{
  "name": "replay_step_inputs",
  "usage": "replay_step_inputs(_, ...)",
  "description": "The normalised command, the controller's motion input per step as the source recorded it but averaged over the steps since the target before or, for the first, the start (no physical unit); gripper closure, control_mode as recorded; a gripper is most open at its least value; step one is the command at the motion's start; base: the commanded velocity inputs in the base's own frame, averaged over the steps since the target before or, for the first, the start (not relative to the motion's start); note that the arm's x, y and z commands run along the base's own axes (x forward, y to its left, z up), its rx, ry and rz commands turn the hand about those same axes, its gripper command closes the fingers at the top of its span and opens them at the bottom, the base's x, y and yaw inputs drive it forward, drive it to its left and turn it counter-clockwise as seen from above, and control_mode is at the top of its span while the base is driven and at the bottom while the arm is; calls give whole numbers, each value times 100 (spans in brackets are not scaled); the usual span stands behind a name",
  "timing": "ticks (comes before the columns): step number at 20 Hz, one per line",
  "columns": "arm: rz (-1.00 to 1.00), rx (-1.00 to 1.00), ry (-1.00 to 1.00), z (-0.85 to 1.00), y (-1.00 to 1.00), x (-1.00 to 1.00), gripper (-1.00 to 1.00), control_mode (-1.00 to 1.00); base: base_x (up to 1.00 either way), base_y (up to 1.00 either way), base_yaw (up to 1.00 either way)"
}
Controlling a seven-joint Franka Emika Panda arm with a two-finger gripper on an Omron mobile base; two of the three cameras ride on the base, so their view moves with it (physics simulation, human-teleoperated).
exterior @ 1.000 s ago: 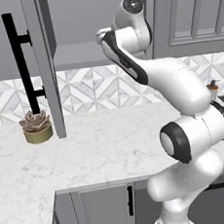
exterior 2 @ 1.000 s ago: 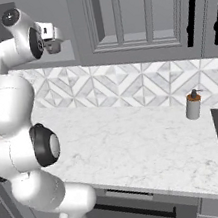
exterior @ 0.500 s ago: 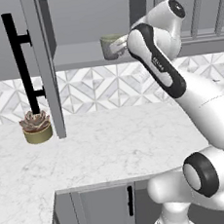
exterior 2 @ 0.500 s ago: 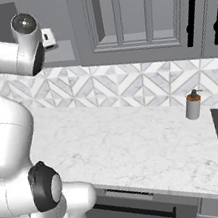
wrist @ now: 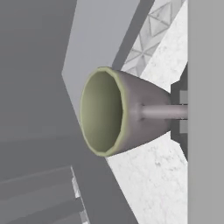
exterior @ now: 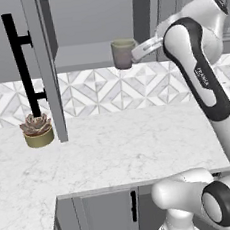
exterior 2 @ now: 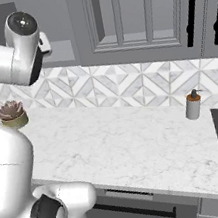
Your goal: Gather all objects into one cabinet and sort the glasses and bowls to opposite sides.
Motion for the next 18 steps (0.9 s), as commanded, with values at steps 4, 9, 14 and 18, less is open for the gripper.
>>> replay_step_inputs(4,-13,6,-8,-20,-13,-100,100,-100,0,0,0)
replay_step_inputs(9,-15,5,-20,-40,-19,-100,100,-100,0,0,0)
replay_step_inputs(14,-12,5,-24,-28,-29,-100,100,-100,0,0,0)
replay_step_inputs(18,-6,6,-23,-6,-36,-97,100,-100,0,0,0)
